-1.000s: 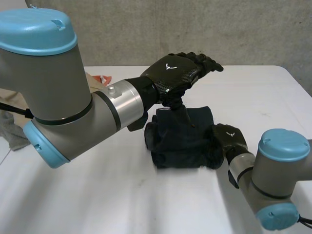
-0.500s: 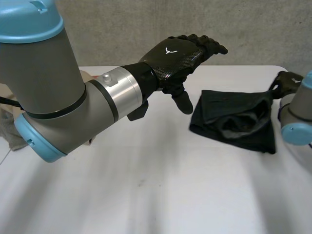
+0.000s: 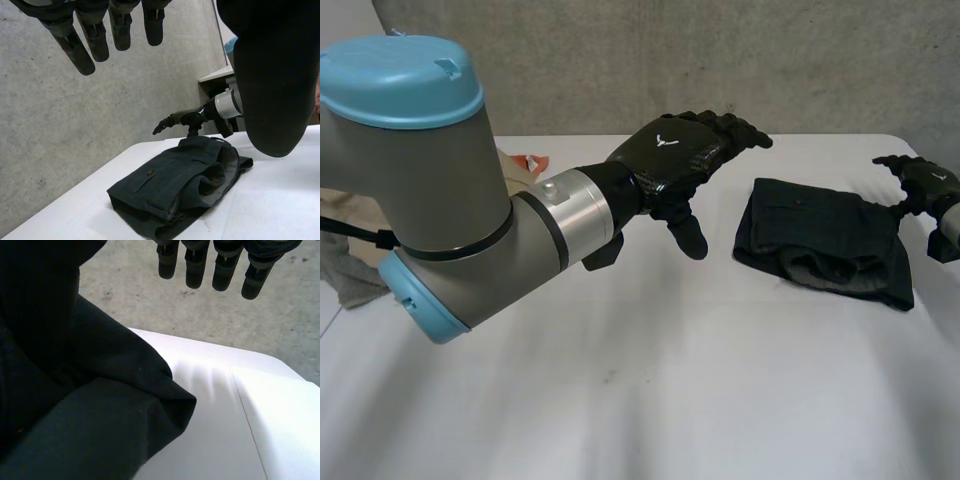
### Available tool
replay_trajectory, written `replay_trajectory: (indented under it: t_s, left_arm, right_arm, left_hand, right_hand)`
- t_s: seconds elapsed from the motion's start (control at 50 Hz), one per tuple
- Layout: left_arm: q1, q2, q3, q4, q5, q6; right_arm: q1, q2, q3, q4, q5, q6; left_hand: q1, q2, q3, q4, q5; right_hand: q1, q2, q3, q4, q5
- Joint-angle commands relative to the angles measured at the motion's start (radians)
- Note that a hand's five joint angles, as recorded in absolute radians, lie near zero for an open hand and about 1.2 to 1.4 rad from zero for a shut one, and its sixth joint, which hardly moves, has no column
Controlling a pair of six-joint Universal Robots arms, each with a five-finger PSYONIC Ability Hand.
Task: Fold the laundry.
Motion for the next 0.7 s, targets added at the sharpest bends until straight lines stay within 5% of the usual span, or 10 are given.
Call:
replay_trajectory:
  t_s: [0.02, 0.2, 0.28, 0.36, 0.44, 0.52, 0.7]
  left_arm:
    - [0.000, -0.010, 0.005, 0.002, 0.009, 0.004]
    - [-0.001, -0.019, 0.013, 0.000, 0.008, 0.001]
    - [-0.001, -0.018, 0.007, -0.003, 0.006, 0.000]
    - [0.002, -0.015, -0.003, -0.004, 0.004, 0.006]
    - [0.008, -0.009, -0.006, -0.004, 0.004, 0.006]
    - [0.016, 0.002, -0.006, -0.004, 0.008, 0.001]
    - [0.028, 0.014, 0.002, 0.000, 0.009, 0.000]
  right_arm:
    - [-0.028, 0.083, -0.125, 0.075, -0.153, -0.030]
    - [-0.013, 0.149, -0.215, 0.083, -0.246, -0.036]
    - [-0.004, 0.178, -0.255, 0.086, -0.246, -0.038]
    - [0.004, 0.191, -0.277, 0.084, -0.236, -0.038]
    - [0.012, 0.200, -0.304, 0.078, -0.187, -0.039]
    - [0.012, 0.223, -0.347, 0.032, -0.106, -0.035]
    - [-0.014, 0.221, -0.389, -0.124, 0.343, 0.079]
  left_hand:
    - [-0.004, -0.007, -0.007, -0.011, -0.050]
    - [-0.004, -0.007, -0.007, -0.011, -0.050]
    - [-0.004, -0.007, -0.007, -0.011, -0.050]
    - [-0.004, -0.007, -0.007, -0.011, -0.050]
    - [-0.004, -0.007, -0.007, -0.011, -0.050]
    - [-0.004, -0.007, -0.007, -0.011, -0.050]
    - [-0.004, -0.007, -0.007, -0.011, -0.050]
  right_hand:
    - [-0.043, -0.031, -0.032, -0.034, -0.051]
    - [-0.043, -0.031, -0.032, -0.034, -0.051]
    - [0.346, 0.359, 0.357, 0.356, 0.339]
    - [1.176, 1.189, 1.187, 1.186, 1.169]
    - [1.178, 1.191, 1.190, 1.188, 1.171]
    - [1.178, 1.191, 1.190, 1.188, 1.171]
    - [1.178, 1.191, 1.190, 1.188, 1.171]
